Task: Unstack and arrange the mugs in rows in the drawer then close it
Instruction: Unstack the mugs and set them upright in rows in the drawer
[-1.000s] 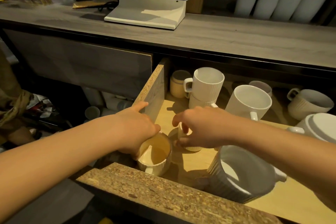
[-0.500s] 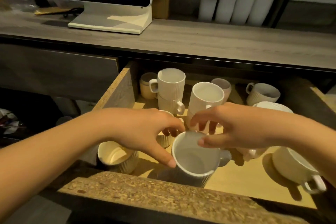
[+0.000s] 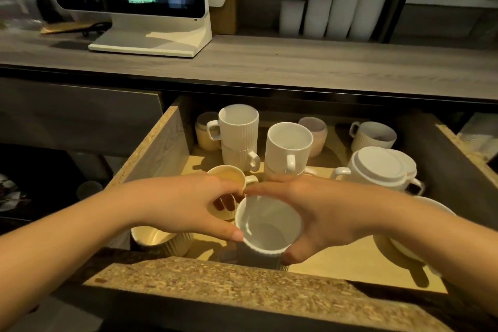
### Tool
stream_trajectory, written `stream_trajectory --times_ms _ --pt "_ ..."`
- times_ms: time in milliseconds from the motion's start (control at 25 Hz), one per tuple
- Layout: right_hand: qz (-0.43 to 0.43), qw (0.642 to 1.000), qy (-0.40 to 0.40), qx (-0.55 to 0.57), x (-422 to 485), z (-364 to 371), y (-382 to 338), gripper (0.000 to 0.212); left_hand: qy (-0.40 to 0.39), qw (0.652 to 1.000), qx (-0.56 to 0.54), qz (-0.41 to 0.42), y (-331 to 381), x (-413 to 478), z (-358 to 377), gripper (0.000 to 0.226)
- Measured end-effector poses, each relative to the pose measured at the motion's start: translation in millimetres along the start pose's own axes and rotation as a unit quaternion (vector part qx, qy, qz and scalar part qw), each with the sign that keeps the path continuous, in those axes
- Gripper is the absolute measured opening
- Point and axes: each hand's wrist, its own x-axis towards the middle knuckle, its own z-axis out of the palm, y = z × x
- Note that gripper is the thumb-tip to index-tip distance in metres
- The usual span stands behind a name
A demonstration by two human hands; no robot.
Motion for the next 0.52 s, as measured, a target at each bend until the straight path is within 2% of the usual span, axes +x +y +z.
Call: stream_trajectory --times_ms 160,280,400,520 --pt "0.04 0.992 0.103 0.065 -5 -8 2 0.073 0.048 0.998 -0.03 0.0 -5 3 -2 0.065" --pt "0.108 0.963 0.186 0.165 -7 -17 13 0.065 0.121 0.99 -0.064 0.03 2 14 -1 0.086" --pt "0.139 0.921 0.219 0.29 -8 -18 21 0.057 0.191 0.974 -0.102 0.069 14 32 -4 0.087" --pt "0.139 0.901 0.222 0.346 -16 -18 26 0.065 0.231 0.962 -0.111 0.091 21 46 -9 0.079"
